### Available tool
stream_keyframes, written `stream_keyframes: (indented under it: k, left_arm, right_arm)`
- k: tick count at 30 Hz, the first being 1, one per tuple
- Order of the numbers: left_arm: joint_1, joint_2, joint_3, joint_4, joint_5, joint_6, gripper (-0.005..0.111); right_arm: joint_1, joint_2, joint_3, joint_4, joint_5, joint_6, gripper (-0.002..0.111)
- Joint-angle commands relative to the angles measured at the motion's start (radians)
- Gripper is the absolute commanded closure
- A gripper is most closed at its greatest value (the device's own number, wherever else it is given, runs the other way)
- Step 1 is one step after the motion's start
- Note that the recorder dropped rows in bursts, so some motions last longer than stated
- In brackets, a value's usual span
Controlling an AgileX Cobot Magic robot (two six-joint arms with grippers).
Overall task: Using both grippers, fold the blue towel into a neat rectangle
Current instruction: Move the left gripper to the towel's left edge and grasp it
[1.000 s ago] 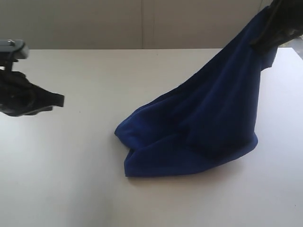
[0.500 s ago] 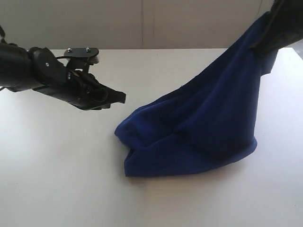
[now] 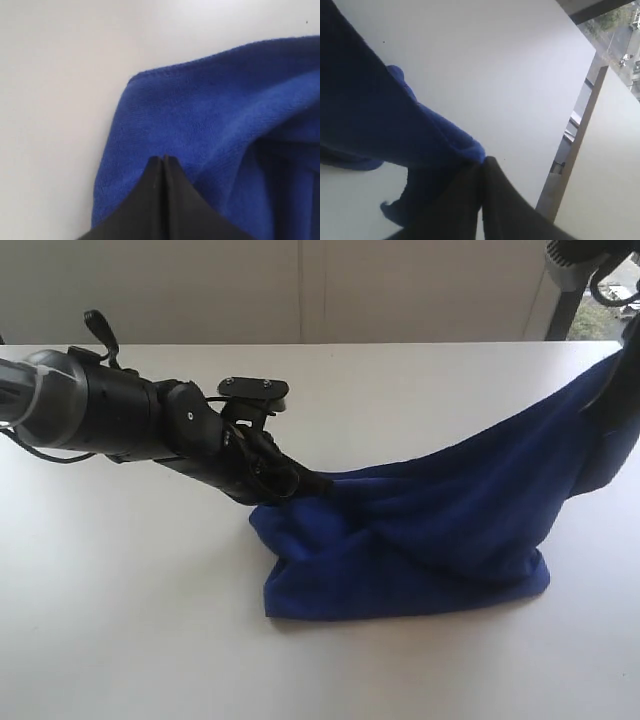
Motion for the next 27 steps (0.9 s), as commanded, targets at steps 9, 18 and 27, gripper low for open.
stream_keyframes:
  k: [9,18,27]
  left_arm:
    - [0.104,0.024,-0.168,-0.016,0.136,-0.007,0.107]
    - [0.08,0.111,-0.272,-0.036,0.222,0.004,0.094]
    - [0.075,0.164,-0.273,-0.022,0.221,0.006,0.047]
  right_arm:
    - [0.001,-0.006,0.003,0.0,-0.045,-0.013,0.108]
    - [0.001,-0.004,0.003,0.001,-0.06,-0.013,0.108]
    - [0.001,-0.004,0.003,0.001,-0.065,-0.013,0.108]
